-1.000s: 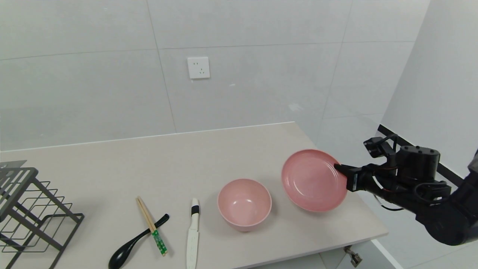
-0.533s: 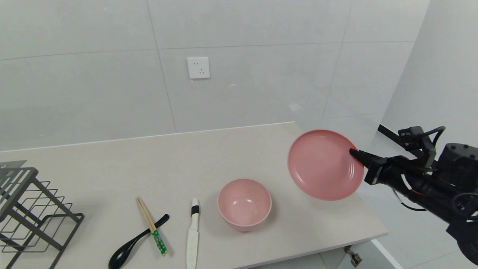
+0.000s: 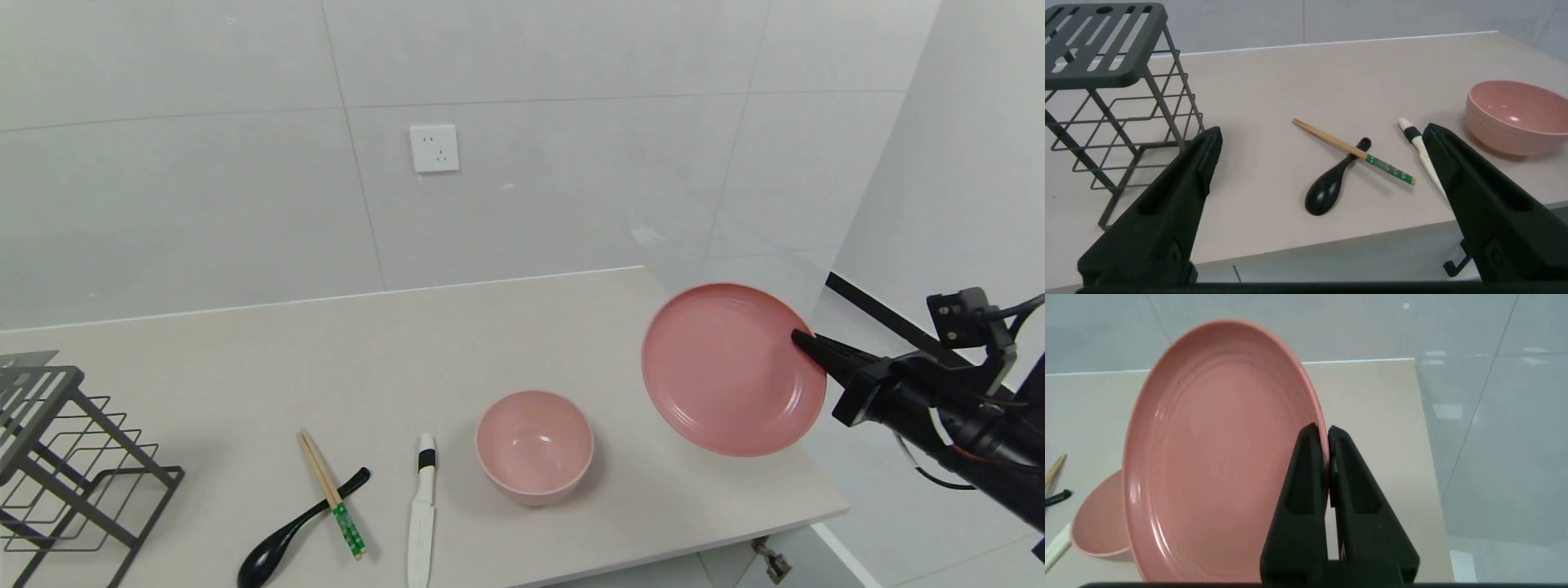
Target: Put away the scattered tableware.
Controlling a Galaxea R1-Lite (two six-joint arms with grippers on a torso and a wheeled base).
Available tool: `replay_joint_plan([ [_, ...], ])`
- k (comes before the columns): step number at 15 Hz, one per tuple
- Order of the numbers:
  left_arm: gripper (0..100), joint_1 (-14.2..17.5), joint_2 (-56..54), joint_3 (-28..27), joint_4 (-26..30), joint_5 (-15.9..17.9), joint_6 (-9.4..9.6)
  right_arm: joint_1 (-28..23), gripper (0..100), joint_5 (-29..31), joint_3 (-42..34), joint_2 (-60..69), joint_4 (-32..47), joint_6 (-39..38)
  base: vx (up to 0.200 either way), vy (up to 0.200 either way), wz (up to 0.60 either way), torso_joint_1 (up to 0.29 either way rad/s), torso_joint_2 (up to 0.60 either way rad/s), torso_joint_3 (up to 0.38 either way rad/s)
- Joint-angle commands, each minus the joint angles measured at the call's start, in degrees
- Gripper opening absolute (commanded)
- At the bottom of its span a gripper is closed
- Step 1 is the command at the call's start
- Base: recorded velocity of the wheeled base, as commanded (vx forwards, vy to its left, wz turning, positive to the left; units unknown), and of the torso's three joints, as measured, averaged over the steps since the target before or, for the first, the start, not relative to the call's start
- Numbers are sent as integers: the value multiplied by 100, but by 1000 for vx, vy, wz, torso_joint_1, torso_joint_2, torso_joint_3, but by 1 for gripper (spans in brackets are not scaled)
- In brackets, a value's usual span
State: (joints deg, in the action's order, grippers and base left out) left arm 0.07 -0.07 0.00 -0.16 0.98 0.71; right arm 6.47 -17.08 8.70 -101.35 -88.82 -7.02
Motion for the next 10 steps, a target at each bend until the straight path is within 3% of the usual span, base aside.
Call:
replay_joint_plan([
  [1,100,1,7,0,-2,-1,8,56,0,-6,-158,274,-4,-10,0,0,0,0,0,0],
  [5,100,1,7,0,-2,43,8,407,0,3,-405,696,-4,-27,0,0,0,0,0,0],
  [10,100,1,7,0,-2,272,26,407,0,-6,-484,1003,14,-27,0,0,0,0,0,0],
])
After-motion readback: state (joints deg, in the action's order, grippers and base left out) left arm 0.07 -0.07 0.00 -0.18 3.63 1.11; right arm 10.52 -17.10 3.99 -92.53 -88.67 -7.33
